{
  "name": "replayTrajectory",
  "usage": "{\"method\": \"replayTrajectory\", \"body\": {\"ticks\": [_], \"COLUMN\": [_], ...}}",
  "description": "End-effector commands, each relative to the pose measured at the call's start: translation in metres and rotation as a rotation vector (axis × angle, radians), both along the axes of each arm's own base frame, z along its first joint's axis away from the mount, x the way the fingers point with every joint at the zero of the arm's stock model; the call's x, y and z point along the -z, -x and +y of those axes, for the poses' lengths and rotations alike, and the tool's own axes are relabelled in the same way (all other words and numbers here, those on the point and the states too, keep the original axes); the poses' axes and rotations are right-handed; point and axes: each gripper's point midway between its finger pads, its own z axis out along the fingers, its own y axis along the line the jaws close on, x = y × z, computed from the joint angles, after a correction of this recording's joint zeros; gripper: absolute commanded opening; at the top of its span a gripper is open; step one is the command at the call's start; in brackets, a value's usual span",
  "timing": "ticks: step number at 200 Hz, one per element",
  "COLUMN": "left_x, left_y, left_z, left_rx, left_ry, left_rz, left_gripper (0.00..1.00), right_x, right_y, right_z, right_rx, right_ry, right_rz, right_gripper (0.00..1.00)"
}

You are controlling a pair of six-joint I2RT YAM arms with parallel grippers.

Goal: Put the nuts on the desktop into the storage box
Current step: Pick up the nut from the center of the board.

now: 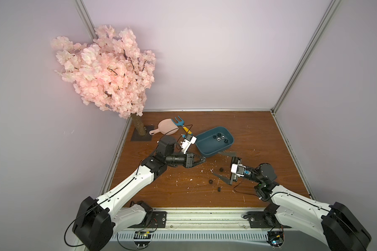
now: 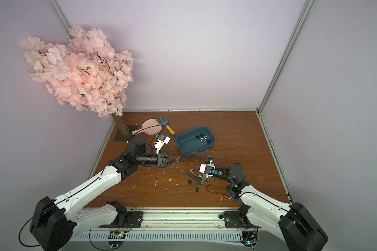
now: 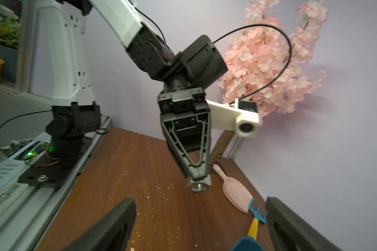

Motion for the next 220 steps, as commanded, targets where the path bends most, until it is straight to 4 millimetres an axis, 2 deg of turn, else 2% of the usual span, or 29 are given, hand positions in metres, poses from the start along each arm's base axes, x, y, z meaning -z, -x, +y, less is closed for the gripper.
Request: {"method": "replayTrajectory", "body": {"ticks": [1, 36, 83, 123, 159, 195, 210, 220], "left_x": [-0.047, -0.052, -0.037, -0.030, -0.025, -0.026, -0.023, -0.023], "left_y": [0.015, 0.022, 0.020, 0.016, 0.014, 0.015, 0.015, 0.015], "left_z": [-0.004, -0.002, -0.003, -0.004, -0.005, -0.005, -0.006, -0.006], "left_rx": [0.120, 0.144, 0.135, 0.125, 0.125, 0.127, 0.129, 0.130], "left_ry": [0.181, 0.230, 0.184, 0.169, 0.161, 0.160, 0.154, 0.152], "left_rz": [-0.051, -0.051, -0.024, -0.015, -0.006, -0.014, -0.010, -0.011], "left_gripper": [0.24, 0.24, 0.23, 0.22, 0.22, 0.23, 0.23, 0.23], "right_x": [-0.016, -0.020, -0.020, -0.026, -0.027, -0.026, -0.027, -0.028], "right_y": [0.004, -0.010, -0.020, -0.022, -0.021, -0.022, -0.021, -0.020], "right_z": [0.011, 0.021, 0.025, 0.029, 0.034, 0.039, 0.039, 0.039], "right_rx": [-0.027, -0.016, 0.003, -0.005, -0.033, -0.052, -0.058, -0.063], "right_ry": [-0.020, -0.054, -0.071, -0.078, -0.073, -0.060, -0.062, -0.063], "right_rz": [-0.072, 0.002, 0.026, 0.038, 0.049, 0.061, 0.059, 0.061], "right_gripper": [0.95, 0.84, 0.82, 0.77, 0.66, 0.50, 0.40, 0.38]}}
